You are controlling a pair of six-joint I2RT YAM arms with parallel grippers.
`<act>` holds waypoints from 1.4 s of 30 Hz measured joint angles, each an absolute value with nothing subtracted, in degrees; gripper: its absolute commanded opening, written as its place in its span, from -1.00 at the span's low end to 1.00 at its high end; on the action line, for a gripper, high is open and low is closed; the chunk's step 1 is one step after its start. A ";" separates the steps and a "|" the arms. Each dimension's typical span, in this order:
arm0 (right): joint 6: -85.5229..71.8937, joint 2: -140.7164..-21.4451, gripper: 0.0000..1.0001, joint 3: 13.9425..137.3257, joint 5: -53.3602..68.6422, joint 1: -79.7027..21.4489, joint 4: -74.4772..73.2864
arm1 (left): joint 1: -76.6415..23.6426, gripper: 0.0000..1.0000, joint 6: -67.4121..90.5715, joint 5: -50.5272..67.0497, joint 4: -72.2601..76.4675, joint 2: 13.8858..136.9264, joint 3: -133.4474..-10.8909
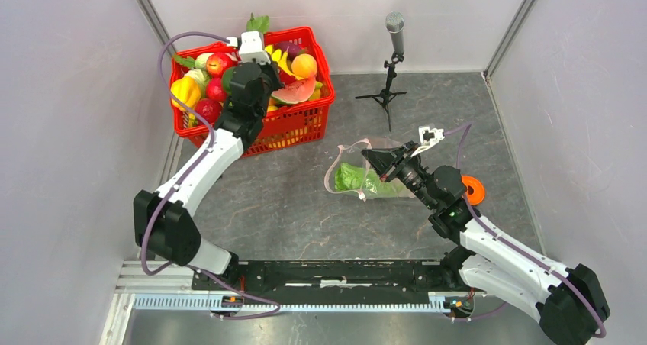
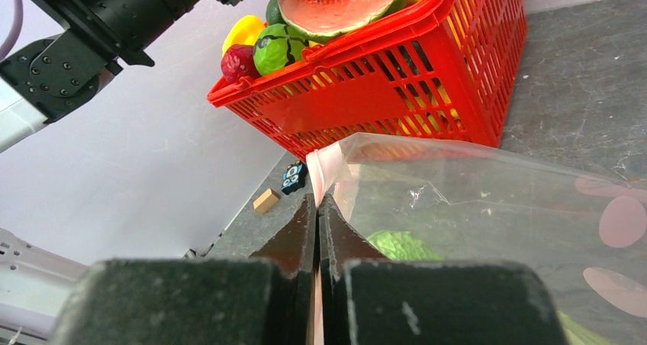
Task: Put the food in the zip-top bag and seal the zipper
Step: Pick up the fake vegetable from the bin.
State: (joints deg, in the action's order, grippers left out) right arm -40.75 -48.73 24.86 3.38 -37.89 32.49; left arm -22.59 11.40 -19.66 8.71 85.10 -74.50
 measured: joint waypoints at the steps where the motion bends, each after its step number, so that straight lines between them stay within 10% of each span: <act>1: -40.77 -48.73 -1.00 24.86 3.38 -37.89 32.49 | -22.59 -0.96 11.16 -19.59 8.71 84.58 -74.50; 42: -40.91 -50.41 -1.00 24.86 3.42 -37.89 32.99 | -22.59 -0.95 19.14 -9.80 8.21 54.48 -55.11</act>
